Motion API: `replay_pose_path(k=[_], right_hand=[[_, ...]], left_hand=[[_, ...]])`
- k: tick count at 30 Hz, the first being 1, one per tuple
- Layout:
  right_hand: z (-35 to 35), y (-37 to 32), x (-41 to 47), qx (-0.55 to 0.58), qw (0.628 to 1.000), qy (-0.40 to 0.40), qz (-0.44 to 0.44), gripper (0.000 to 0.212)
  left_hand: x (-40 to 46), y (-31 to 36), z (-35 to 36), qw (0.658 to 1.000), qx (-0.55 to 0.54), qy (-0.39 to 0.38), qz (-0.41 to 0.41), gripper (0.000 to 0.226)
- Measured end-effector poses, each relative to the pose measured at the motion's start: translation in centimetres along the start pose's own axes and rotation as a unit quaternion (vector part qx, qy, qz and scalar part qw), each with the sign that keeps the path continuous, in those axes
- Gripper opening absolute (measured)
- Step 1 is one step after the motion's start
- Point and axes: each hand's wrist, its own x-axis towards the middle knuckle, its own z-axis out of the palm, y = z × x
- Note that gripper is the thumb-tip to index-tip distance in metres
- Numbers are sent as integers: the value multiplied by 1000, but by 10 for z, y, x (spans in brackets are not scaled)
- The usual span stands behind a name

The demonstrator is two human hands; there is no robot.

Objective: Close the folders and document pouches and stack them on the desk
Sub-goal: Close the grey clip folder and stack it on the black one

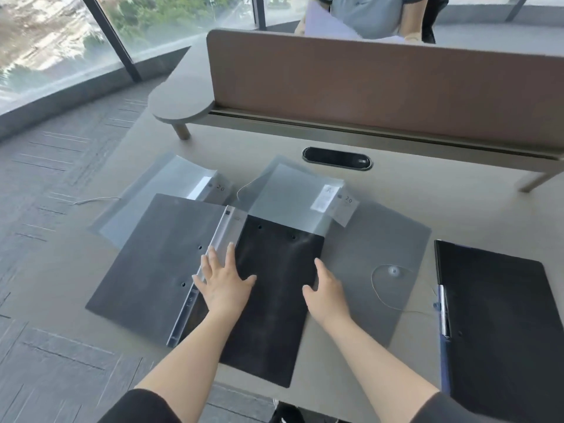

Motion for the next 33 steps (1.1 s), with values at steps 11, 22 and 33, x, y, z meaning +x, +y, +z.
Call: replay_pose_path(k=[11,22,33], right_hand=[[16,-12,9,224,958,100,146,56],[12,-24,6,213,966,68,130,32],[-17,-61,-2,253,965,60,27,37]], left_hand=[[11,-16,6,1000,-9,-9,12,90],[14,-26,0,1000,-26,-3,18,86],[15,-38,-39,983,-175,46,3,66]])
